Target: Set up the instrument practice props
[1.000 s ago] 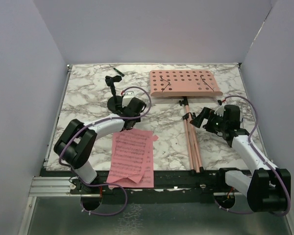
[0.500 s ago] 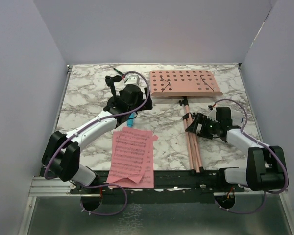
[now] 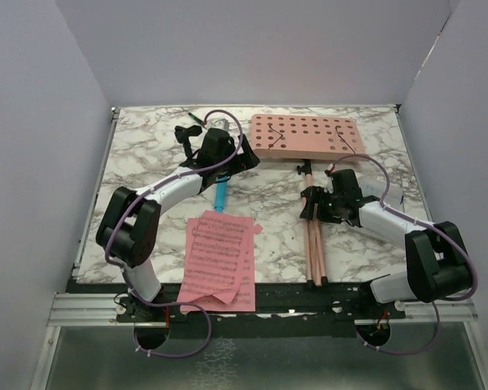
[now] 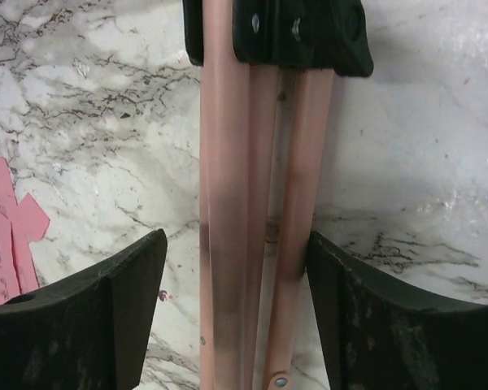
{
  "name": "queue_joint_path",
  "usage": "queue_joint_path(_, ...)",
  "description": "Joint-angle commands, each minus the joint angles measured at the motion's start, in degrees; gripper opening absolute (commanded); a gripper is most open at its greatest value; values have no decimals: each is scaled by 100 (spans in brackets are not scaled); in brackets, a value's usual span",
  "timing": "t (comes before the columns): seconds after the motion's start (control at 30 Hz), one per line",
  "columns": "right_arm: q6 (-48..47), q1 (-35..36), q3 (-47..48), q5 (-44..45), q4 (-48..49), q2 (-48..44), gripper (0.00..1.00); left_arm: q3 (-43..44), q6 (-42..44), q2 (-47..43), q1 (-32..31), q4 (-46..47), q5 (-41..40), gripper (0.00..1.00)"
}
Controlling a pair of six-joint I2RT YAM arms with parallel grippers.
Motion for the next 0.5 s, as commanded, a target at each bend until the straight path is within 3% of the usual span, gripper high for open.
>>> queue_joint_path(0.0,68,158,127,607,-334,371,71,282,-592,541,265,586,510,99)
queue_joint_path(0.2,142,174,119,548,-328,322,70,824,-790,1276,390,720,595,99)
queue_joint_path(0.47,124,177,94,339,-327,45,71,1401,-1167,2083,552,1468,1326,99)
